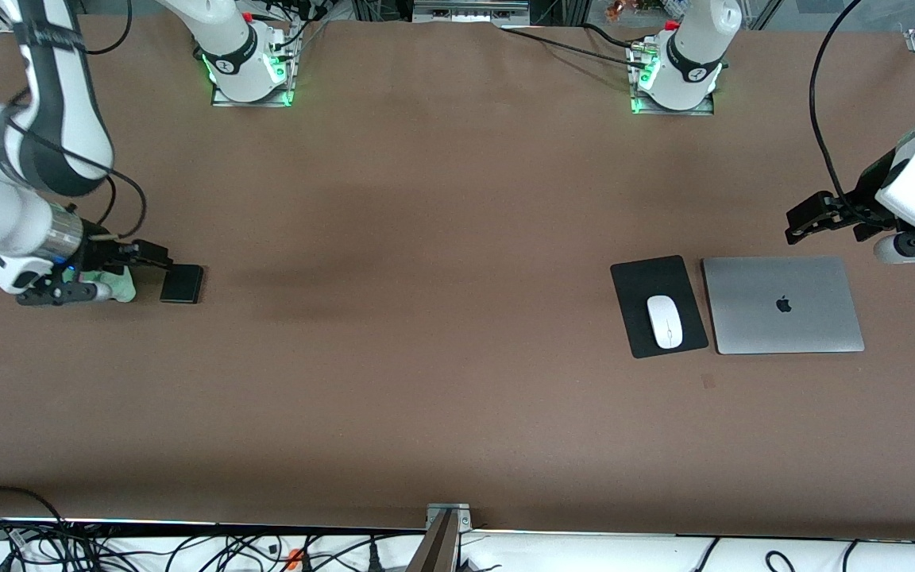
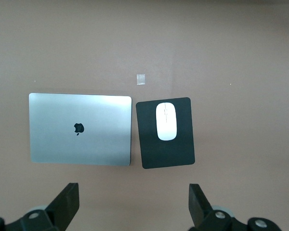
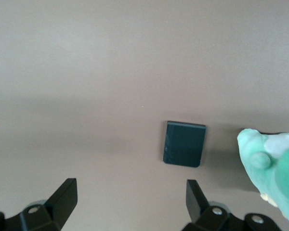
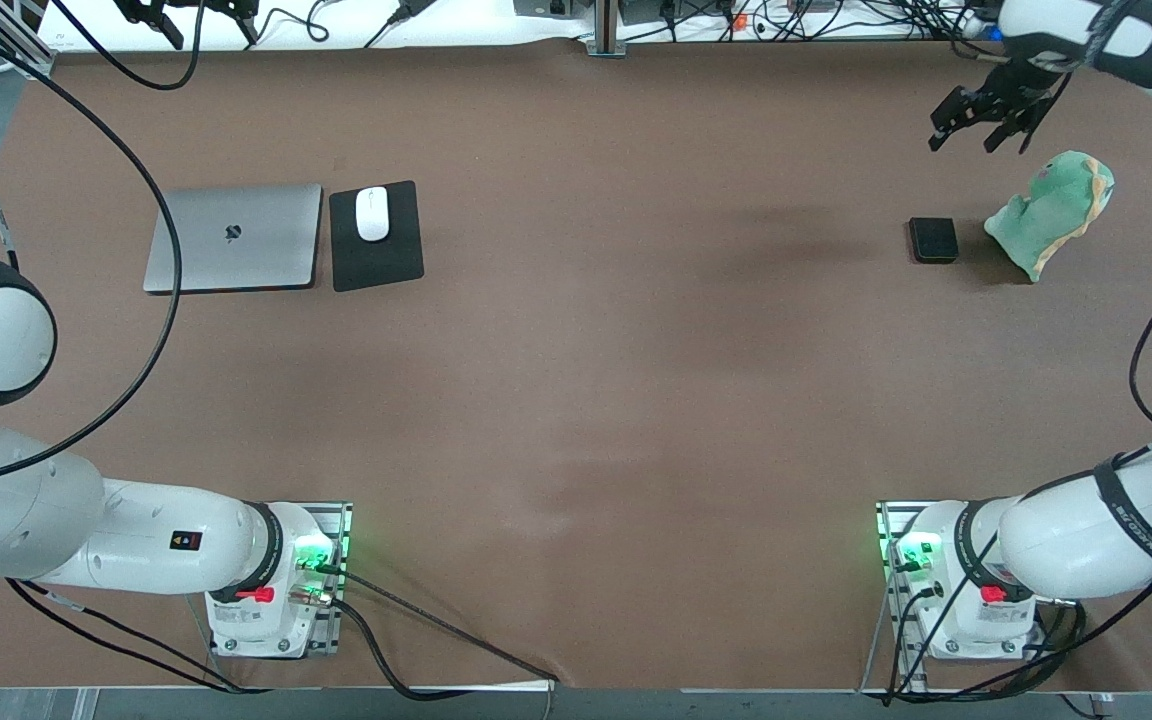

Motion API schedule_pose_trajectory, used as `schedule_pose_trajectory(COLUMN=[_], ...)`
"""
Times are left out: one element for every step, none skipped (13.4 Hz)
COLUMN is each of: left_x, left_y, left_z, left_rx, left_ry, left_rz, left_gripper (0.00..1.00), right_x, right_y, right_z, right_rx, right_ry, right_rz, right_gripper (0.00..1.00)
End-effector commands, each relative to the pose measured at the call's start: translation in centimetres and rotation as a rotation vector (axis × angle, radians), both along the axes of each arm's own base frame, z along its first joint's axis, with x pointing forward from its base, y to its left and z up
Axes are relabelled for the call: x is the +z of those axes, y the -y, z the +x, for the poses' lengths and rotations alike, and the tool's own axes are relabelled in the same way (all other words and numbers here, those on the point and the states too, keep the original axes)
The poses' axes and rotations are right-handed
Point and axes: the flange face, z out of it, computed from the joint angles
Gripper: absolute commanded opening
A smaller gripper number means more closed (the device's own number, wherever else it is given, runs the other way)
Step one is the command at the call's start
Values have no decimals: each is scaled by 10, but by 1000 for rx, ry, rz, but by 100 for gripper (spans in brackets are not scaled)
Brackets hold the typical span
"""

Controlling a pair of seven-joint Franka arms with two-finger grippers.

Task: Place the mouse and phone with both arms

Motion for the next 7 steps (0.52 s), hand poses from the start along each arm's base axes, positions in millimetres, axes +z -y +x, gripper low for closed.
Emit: schedule_pose_trajectory(left_x=[5,5,5,5,5,5,5], left_y=[0,-1,0,0,0,0,0], left_z=[0,0,0,0,0,0,0], left_rx=[-18,-16,-16,-16,-16,-16,-16], left_ry=[7,5,5,5,5,5,5], left_rz=[-7,-7,-7,-7,-7,-7,-7], left_gripper=[100,100,100,100,100,100,100], right_x=[58,76,87,98,111,118,132], right_y=[2,0,1,5,6,8,4], right_z=[-26,-33,-39,-44,-47,-48,-45], right_rx=[-51,-60,-58,-56,-49,-51,-41], right_ry=[24,35,36,48,70,70,86], right_rz=[43,47,51,44,33,33,24], right_gripper=[100,100,100,100,100,100,100])
